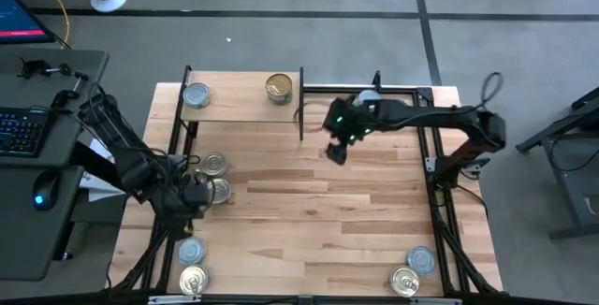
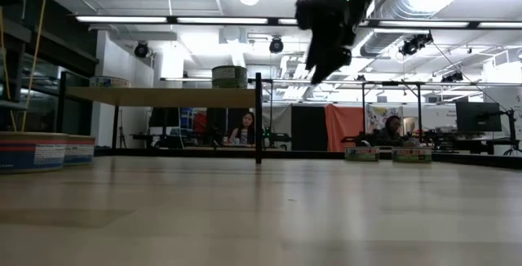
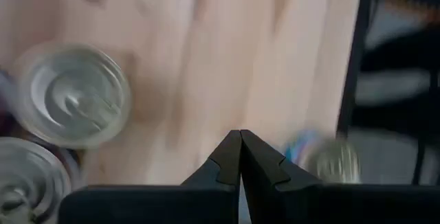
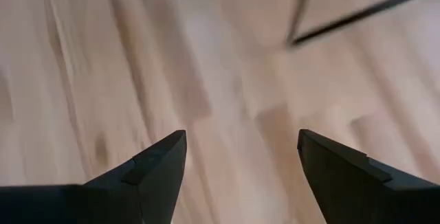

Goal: Stack canned seafood by type on shelf
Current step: Adjust the green tuna cans on the shelf

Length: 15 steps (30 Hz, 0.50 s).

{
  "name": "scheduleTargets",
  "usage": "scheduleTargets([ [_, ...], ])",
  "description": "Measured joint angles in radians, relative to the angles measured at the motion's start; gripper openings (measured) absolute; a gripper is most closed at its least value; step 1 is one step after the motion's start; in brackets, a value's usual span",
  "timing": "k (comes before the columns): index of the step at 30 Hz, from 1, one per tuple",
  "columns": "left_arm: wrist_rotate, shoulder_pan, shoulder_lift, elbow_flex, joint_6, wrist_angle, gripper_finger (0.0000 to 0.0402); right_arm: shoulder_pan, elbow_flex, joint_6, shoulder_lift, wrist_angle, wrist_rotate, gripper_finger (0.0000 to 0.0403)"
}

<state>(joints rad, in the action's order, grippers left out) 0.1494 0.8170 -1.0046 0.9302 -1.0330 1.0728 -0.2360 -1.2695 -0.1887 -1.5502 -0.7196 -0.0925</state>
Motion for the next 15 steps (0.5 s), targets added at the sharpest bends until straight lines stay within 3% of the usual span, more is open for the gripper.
scheduleTargets([
  [7, 0.184, -0.089, 0.096, 0.001, -0.014, -0.001, 0.0, -0.142, 0.115, -0.244, 0.243, 0.058, 0.114, 0.027],
  [11, 0.261, -0.132, 0.102, 0.001, 0.02, -0.002, 0.0, -0.126, 0.192, -0.359, 0.33, 0.062, -0.02, 0.027],
  [15, 0.281, -0.167, 0.102, 0.001, 0.057, -0.01, 0.0, 0.028, 0.288, -0.483, 0.368, 0.125, -0.181, 0.027],
])
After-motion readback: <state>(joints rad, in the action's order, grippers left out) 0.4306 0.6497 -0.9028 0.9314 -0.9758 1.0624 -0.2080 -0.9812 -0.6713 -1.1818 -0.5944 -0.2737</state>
